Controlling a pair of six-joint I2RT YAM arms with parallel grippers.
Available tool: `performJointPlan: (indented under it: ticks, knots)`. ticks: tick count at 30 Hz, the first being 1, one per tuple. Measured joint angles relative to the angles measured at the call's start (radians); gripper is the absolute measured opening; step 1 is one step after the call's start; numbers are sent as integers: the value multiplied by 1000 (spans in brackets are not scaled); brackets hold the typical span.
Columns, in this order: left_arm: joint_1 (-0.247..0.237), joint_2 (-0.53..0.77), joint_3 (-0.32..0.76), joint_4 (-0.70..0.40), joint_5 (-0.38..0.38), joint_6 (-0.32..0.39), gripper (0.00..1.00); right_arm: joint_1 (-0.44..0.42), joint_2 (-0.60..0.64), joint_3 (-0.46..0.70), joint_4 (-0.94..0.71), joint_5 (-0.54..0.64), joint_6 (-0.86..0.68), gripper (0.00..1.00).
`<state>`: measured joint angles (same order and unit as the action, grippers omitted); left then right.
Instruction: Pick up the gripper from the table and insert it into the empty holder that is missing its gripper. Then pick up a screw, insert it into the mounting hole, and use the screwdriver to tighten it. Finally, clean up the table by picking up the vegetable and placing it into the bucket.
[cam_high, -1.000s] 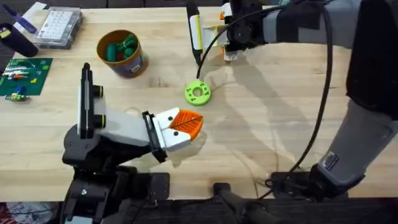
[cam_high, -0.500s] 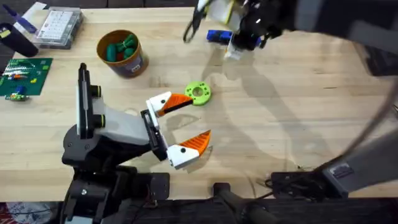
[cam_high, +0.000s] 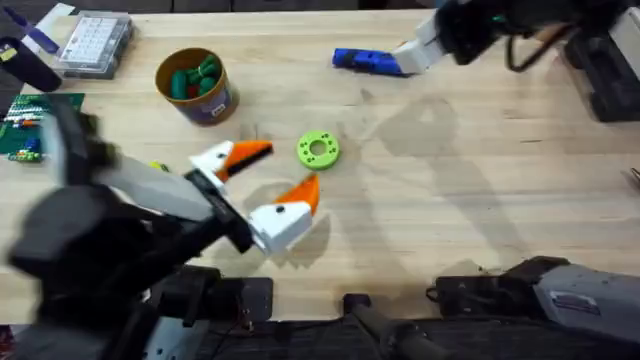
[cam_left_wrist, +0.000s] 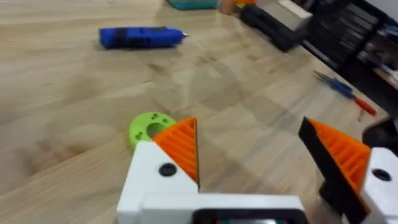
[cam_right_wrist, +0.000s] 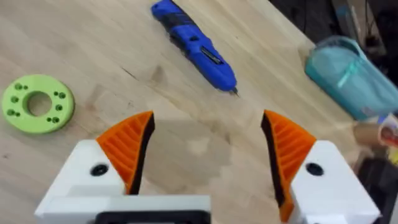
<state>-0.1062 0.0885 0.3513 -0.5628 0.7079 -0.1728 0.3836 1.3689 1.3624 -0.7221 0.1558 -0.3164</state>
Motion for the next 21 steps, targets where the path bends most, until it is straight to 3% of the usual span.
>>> performJointPlan:
  ticks: [10,11,16,21]
  knots:
    - [0,477,588,-541,-326,49,986,-116,-124,36,-292,-1,219,994]
    - [0,638,743,-695,-413,60,986,-149,-124,81,-381,-30,245,994]
    - [0,882,966,-810,-500,69,986,-202,-125,134,-467,-116,296,995]
    - [10,1013,1015,-843,-601,25,986,-226,-125,138,-534,-159,321,994]
